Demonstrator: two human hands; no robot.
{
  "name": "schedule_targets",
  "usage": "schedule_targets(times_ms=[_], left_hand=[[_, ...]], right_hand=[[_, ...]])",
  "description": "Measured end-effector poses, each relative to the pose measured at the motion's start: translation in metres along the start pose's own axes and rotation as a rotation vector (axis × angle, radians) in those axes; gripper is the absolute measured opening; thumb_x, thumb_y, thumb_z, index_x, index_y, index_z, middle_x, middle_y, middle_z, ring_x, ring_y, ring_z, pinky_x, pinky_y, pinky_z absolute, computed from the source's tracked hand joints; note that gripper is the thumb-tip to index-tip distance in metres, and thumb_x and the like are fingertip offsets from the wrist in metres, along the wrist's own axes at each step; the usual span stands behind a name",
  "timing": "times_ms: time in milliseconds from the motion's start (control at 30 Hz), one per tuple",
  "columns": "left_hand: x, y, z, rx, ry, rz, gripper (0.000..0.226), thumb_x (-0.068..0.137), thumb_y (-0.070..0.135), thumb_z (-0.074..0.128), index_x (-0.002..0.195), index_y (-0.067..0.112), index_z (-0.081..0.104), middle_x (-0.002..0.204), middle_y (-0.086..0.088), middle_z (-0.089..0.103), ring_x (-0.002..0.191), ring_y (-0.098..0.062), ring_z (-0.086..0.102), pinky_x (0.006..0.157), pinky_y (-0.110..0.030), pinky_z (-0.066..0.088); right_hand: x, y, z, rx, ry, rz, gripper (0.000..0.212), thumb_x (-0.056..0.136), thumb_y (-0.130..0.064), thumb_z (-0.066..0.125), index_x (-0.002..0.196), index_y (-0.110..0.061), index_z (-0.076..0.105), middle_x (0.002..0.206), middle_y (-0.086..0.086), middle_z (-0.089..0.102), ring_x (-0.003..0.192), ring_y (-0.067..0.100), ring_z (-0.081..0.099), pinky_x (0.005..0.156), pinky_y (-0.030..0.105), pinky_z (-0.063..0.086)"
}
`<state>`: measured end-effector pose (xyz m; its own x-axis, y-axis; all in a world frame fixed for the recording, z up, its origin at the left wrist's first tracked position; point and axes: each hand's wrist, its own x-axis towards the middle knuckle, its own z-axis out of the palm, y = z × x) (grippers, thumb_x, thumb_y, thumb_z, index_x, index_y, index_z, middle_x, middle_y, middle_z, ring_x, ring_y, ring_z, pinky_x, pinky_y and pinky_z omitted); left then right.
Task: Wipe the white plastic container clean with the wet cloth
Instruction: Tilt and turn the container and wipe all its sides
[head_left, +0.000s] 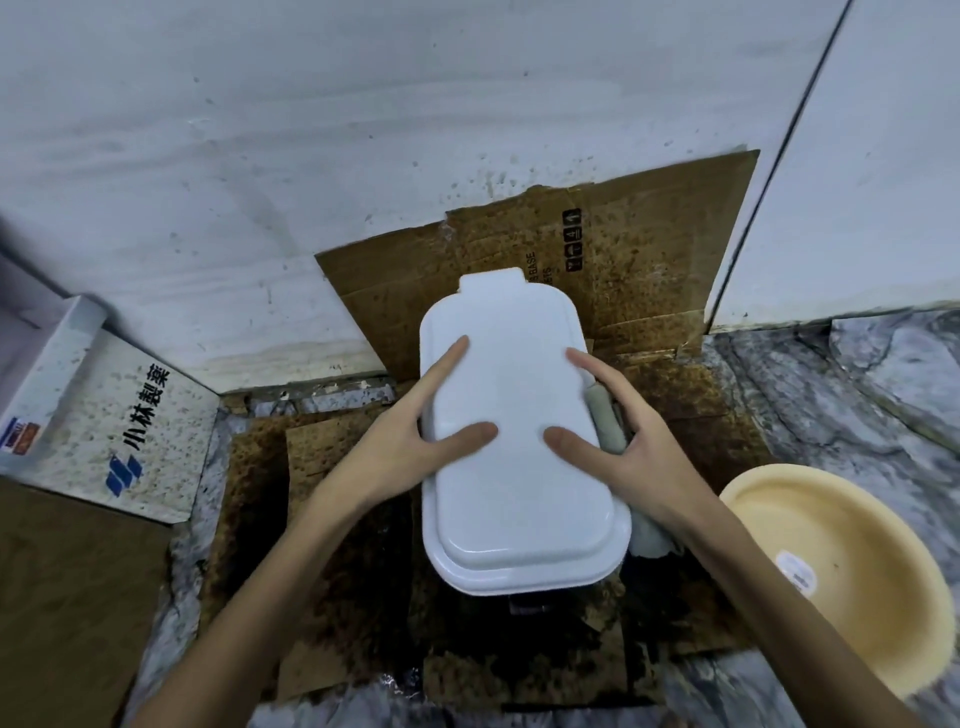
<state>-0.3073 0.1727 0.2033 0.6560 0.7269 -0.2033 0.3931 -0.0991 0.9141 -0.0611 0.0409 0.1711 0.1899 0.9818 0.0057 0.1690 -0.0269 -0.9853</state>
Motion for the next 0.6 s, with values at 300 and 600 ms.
schedule_targets(times_ms=[300,600], left_hand=[[0.005,-0.024,0.005,-0.035,-0.04,-0.049,0.095,0.077,0.071,0.083,0.15,0.077,0.023,0.149,0.044,0.046,0.132,0.002,0.06,0.1,-0.036,0.061],[-0.012,-0.039,0.005,-0.091,0.023,-0.054,0.1,0.072,0.075,0.083,0.152,0.076,0.022,0.161,0.03,0.041,0.136,-0.005,0.058,0.103,-0.042,0.06]], right_hand=[[-0.007,0.017,0.016,0.013,0.041,0.072,0.075,0.084,-0.06,0.083,0.148,-0.065,0.044,0.152,-0.037,0.047,0.138,0.001,0.053,0.107,0.044,0.057],[0.0,0.016,0.026,-0.027,-0.046,0.066,0.076,0.082,-0.068,0.08,0.148,-0.067,0.042,0.147,-0.045,0.046,0.126,-0.018,0.054,0.09,0.021,0.06]])
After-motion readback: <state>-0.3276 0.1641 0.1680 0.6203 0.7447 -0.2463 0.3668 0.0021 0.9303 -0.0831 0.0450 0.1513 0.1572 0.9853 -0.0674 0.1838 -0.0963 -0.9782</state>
